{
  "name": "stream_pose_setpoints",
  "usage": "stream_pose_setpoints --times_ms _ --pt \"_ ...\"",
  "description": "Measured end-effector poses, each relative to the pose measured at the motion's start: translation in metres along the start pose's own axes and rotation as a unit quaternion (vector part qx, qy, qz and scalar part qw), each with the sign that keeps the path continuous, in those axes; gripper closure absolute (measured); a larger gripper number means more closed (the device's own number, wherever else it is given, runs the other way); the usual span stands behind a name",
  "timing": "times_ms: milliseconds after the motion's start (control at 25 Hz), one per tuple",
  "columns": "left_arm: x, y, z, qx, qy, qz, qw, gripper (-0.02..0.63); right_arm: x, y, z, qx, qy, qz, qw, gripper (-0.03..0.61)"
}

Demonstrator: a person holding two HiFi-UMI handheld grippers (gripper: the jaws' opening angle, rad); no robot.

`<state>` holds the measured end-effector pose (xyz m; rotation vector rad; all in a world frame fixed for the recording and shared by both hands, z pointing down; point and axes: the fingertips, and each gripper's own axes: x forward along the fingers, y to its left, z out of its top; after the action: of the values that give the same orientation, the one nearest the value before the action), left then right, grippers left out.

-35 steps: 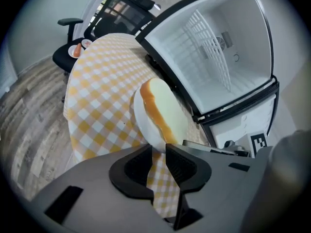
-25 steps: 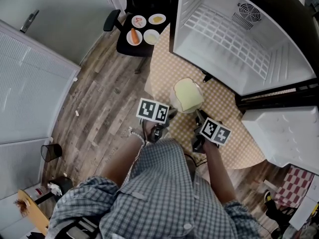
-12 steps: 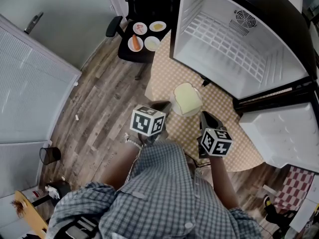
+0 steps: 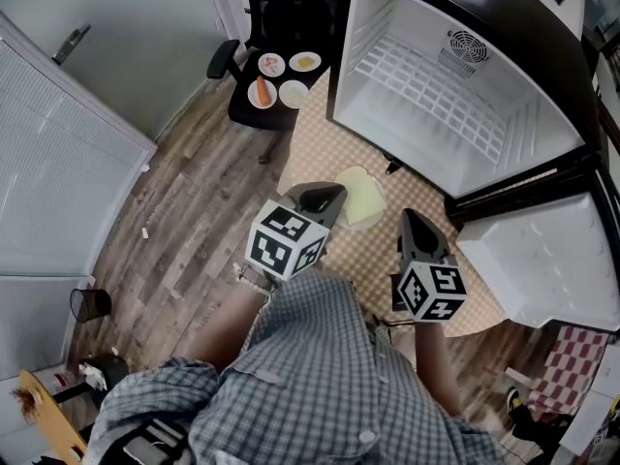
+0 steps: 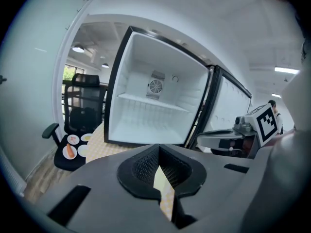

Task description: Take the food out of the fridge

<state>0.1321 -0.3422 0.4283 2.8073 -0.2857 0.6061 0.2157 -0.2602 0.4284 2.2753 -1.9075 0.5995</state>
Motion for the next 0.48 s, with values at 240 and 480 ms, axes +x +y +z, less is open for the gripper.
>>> stream_pose_setpoints --times_ms 240,480 --pt "-0.011 -0.026 0.023 0.018 -0.021 -0.022 0.9994 0.607 -0.022 -0.001 0.036 -0.02 -0.048 -0.004 0.999 0.566" --pt "-0.014 -0.033 0.024 0.009 -0.024 -0.028 0.9993 0.607 -0.03 0.005 0.035 -0.052 -0.047 -0.003 0.998 0.568"
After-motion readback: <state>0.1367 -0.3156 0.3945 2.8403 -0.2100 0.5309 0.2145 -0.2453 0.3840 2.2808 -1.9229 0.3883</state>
